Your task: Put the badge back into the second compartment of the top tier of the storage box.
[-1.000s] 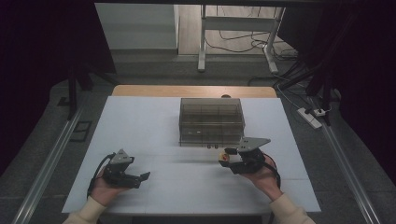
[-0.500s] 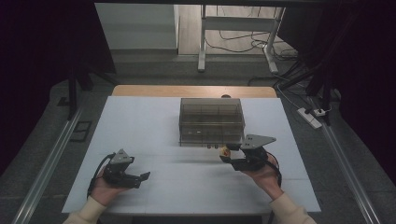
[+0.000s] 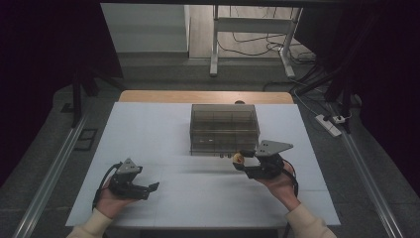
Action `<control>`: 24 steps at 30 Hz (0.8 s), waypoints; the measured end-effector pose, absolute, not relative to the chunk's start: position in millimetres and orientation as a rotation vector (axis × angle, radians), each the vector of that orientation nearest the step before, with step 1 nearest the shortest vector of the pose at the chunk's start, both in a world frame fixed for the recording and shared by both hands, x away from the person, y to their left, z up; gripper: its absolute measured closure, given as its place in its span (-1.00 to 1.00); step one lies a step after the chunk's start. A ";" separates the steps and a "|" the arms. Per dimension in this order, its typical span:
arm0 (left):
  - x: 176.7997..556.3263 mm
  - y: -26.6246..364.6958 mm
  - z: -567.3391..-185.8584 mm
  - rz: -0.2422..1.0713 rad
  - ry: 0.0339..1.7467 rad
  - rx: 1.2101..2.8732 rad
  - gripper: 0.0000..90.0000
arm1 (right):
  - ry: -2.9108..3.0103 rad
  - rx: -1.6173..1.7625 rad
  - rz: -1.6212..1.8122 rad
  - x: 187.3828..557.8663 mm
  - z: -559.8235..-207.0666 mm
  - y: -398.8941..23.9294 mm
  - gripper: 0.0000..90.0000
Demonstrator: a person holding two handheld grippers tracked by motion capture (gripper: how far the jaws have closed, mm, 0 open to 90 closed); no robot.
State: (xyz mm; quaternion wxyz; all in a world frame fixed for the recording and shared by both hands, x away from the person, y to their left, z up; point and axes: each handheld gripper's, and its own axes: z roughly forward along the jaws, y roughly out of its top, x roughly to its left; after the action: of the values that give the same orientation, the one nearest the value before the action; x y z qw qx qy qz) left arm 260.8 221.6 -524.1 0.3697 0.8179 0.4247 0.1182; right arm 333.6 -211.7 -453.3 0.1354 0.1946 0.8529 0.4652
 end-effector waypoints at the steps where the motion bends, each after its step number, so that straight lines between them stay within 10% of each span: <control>1: 260.8 221.7 -524.0 0.303 1.090 2.099 -0.78 | 2.467 0.567 1.355 334.6 -452.1 -211.5 0.03; 24: 261.2 221.8 -524.1 0.302 1.088 2.100 -0.78 | 2.436 0.578 1.368 344.5 -437.3 -208.4 0.03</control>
State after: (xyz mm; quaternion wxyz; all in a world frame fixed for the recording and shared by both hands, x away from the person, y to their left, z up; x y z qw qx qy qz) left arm 261.2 221.8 -524.1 0.3695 0.8185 0.4240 0.1175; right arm 344.5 -208.4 -437.3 0.1437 0.2006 0.8450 0.4744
